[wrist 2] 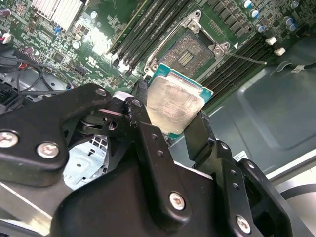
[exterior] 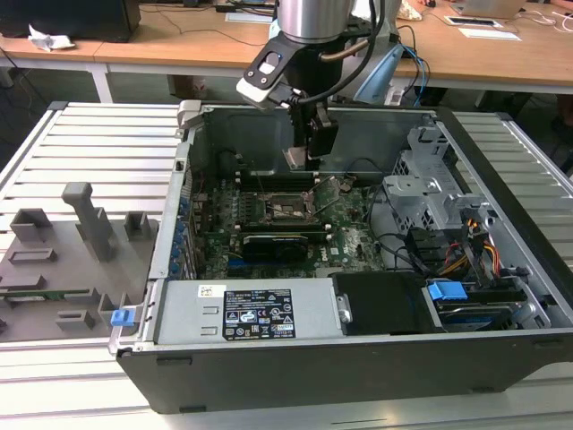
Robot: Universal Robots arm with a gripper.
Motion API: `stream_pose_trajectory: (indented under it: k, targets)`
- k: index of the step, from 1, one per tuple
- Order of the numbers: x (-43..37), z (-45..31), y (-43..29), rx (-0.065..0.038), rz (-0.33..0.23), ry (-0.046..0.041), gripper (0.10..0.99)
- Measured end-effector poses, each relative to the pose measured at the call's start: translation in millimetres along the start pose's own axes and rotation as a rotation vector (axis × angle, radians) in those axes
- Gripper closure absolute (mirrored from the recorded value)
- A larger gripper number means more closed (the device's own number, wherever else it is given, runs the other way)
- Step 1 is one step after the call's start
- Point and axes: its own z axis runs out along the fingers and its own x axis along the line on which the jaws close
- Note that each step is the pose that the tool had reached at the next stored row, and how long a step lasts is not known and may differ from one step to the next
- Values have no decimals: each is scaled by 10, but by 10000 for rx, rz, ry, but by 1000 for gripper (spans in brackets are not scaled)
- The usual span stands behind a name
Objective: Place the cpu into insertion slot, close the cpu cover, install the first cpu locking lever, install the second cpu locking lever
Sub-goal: 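Place the cpu into insertion slot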
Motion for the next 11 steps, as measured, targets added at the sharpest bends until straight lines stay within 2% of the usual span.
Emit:
stream_pose_trajectory:
  k: [8,11]
  targets:
    - [-1,30,-3,-4,182,-15,545]
    - [-1,61,-5,-15,771,-65,545]
